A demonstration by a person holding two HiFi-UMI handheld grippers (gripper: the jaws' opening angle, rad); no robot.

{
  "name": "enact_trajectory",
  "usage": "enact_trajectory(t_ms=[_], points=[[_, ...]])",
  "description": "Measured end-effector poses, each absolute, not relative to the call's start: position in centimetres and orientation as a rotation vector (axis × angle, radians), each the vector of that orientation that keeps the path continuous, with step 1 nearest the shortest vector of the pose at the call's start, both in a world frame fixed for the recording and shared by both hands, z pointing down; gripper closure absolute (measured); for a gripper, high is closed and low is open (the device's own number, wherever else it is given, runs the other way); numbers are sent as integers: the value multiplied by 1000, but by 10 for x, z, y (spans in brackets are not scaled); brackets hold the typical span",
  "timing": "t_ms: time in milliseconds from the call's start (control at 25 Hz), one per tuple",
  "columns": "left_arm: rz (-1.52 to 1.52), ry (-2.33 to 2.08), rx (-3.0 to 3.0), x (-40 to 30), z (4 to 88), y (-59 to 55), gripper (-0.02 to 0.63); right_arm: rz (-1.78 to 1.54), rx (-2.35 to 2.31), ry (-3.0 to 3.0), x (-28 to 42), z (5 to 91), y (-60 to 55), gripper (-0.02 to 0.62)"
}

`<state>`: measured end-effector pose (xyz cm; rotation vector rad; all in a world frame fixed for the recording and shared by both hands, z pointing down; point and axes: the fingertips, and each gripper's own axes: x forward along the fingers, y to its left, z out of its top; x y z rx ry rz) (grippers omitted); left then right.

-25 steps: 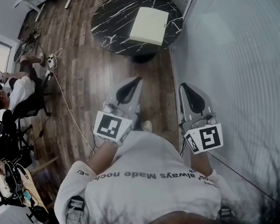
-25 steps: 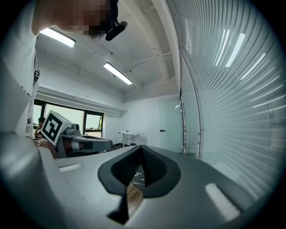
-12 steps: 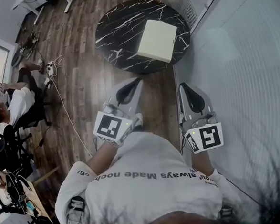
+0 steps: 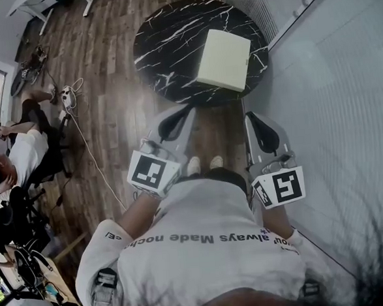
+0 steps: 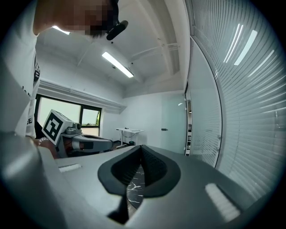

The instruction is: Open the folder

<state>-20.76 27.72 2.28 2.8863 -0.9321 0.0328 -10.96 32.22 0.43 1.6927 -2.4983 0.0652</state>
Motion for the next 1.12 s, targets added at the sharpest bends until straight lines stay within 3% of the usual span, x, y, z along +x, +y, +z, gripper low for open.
enact_trajectory(t_ms=[520,1120], points=[[56,-864,2904,-163,35,228,603,87,1755,-2474,-66,18,274,594],[127,-842,2928,-11,31,115,603,105,1808,-2476,87,17,166,594]])
